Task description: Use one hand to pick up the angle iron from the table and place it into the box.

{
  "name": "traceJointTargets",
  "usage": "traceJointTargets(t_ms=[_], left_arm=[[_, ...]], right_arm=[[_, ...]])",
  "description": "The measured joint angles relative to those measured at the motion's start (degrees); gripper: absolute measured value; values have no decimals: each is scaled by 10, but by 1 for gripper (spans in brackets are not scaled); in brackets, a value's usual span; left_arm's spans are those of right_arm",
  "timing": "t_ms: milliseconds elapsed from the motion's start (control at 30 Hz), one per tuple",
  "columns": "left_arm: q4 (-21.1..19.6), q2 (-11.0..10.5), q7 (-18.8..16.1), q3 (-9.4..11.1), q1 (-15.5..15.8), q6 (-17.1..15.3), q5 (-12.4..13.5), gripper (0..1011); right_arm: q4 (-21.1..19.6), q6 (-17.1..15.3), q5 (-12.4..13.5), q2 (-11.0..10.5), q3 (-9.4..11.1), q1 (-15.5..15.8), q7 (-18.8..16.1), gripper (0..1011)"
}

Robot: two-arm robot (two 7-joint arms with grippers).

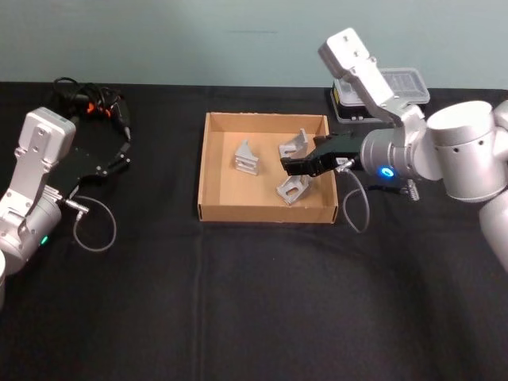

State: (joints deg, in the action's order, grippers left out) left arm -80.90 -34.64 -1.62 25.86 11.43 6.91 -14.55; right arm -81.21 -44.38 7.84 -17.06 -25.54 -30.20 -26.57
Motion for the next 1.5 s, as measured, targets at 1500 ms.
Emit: traceJointTargets(t_ms=[1500], left_arm=[[0,0,0,0,0,0,0,1000]], right_arm=[[-121,188,-30,-55,170,248,116,1004]])
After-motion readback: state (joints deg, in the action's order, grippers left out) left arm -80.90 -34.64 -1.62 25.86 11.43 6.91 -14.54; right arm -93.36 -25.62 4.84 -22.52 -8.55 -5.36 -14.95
